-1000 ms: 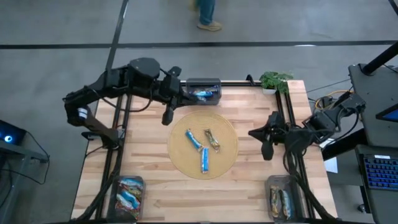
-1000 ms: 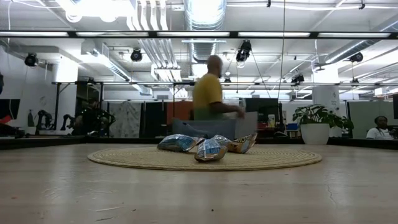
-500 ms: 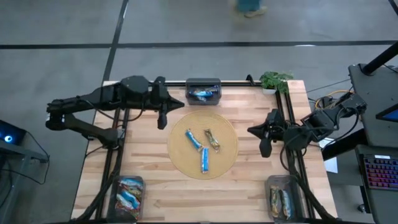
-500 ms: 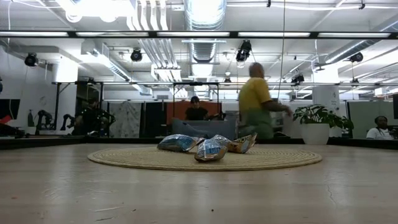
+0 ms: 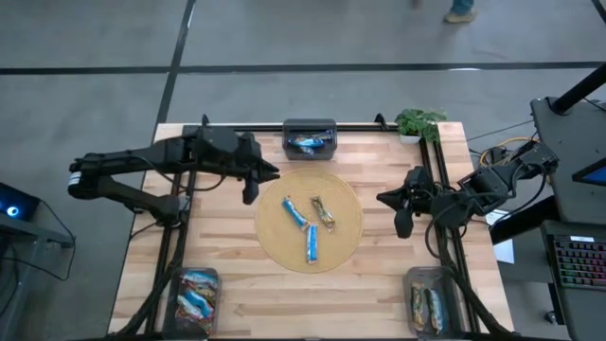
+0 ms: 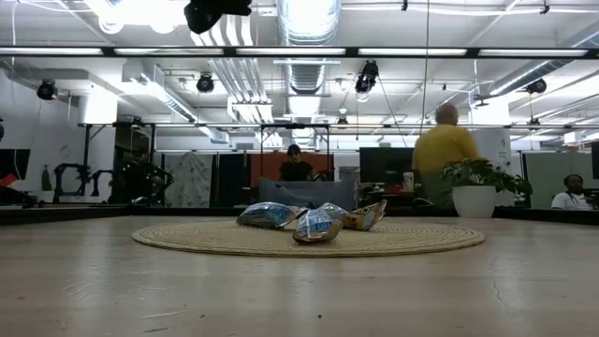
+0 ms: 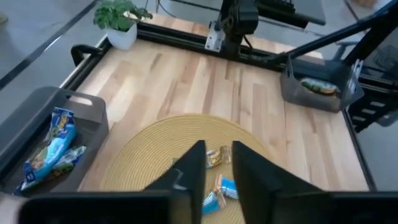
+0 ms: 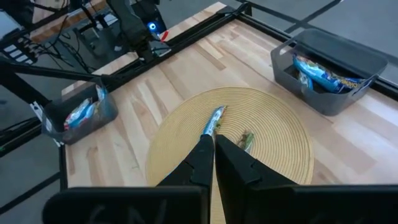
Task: Pick and place Granola Bars by type
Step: Put the yellow granola bar into the right black bin
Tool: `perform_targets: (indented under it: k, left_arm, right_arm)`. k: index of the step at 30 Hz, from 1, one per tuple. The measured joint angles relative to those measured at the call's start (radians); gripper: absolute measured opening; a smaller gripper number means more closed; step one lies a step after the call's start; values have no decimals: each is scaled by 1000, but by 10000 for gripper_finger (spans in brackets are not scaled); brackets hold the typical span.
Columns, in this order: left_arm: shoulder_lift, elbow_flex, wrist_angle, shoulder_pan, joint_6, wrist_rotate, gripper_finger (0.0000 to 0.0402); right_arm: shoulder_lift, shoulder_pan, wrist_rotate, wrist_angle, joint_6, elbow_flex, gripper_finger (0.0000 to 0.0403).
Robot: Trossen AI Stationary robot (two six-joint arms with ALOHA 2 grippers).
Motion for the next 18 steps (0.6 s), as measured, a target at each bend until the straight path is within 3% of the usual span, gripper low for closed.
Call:
perform_targets:
  k: [8, 13, 18]
  left_arm:
    - [11, 0, -24, 2, 43, -43, 150]
    - [11, 0, -30, 2, 82, -75, 157]
    - [11, 0, -35, 2, 82, -83, 158]
  right_arm:
    - [0, 0, -6, 0, 34, 0, 8]
    - [14, -31, -23, -4, 92, -2, 8]
    - [87, -135, -159, -4, 93, -4, 11]
